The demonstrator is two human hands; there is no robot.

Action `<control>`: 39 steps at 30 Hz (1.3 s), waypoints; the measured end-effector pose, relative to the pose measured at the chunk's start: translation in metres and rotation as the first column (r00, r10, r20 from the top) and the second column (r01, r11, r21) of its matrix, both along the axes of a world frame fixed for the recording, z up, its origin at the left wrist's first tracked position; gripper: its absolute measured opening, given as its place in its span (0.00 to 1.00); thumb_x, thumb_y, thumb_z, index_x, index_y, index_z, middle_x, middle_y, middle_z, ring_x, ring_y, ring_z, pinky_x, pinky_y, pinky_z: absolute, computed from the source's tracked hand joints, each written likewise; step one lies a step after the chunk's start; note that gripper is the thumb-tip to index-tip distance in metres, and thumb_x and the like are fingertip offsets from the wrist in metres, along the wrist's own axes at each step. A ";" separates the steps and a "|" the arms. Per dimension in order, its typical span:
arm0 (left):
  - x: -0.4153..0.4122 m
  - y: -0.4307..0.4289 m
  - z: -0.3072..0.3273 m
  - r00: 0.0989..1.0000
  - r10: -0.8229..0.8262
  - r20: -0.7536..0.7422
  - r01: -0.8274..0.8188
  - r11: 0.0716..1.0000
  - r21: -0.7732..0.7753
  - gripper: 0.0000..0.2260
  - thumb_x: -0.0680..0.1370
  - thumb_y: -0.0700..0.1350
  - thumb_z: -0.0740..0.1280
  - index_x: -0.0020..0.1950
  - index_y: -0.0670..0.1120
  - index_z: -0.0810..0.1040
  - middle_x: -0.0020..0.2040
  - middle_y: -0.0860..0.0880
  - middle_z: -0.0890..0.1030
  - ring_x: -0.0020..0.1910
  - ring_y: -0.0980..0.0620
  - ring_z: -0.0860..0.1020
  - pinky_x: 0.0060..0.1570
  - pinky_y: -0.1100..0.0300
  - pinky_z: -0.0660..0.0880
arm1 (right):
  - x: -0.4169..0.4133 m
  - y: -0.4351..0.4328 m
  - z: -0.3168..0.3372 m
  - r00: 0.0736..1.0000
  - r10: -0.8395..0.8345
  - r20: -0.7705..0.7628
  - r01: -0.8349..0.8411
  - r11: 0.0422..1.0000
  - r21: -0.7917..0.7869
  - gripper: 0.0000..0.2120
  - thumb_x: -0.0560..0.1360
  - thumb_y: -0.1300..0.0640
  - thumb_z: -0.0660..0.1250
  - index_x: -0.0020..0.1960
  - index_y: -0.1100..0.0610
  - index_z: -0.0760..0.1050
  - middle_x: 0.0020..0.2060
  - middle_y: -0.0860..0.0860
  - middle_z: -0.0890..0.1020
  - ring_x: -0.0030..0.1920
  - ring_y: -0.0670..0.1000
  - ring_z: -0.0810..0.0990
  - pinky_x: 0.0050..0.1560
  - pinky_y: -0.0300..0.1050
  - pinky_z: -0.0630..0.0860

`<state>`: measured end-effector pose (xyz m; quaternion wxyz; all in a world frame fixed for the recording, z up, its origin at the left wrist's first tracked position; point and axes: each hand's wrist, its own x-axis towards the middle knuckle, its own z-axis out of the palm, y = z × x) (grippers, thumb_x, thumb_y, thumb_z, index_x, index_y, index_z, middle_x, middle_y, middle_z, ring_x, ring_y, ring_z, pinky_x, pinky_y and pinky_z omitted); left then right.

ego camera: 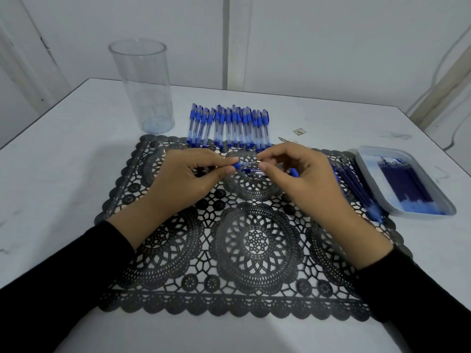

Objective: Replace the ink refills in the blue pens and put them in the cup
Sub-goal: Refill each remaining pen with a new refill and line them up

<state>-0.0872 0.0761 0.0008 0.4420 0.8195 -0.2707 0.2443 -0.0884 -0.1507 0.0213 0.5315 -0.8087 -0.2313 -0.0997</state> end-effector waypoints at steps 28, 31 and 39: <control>-0.002 -0.005 0.000 0.991 -0.051 0.126 0.048 0.998 0.028 0.11 0.72 0.42 0.76 0.53 0.41 0.84 0.47 0.50 0.85 0.44 0.60 0.84 0.46 0.64 0.81 | -0.003 0.006 0.001 0.999 0.048 0.004 -0.046 0.969 -0.242 0.13 0.81 0.51 0.62 0.41 0.53 0.78 0.31 0.46 0.79 0.30 0.44 0.75 0.34 0.39 0.72; -0.001 -0.006 -0.001 0.990 -0.050 0.133 0.046 0.998 0.038 0.11 0.72 0.42 0.76 0.54 0.41 0.84 0.47 0.50 0.86 0.43 0.60 0.84 0.45 0.65 0.80 | -0.003 0.006 -0.001 0.998 0.064 -0.018 -0.066 0.979 -0.191 0.06 0.79 0.50 0.65 0.50 0.52 0.78 0.38 0.45 0.81 0.36 0.43 0.77 0.37 0.36 0.73; -0.001 -0.004 0.000 0.989 -0.056 0.140 0.052 0.998 0.029 0.12 0.72 0.42 0.76 0.54 0.41 0.84 0.46 0.49 0.86 0.43 0.58 0.84 0.43 0.59 0.82 | -0.004 0.005 -0.001 0.998 0.043 0.041 -0.035 0.984 -0.173 0.05 0.79 0.53 0.66 0.48 0.53 0.79 0.34 0.42 0.78 0.34 0.41 0.75 0.35 0.34 0.69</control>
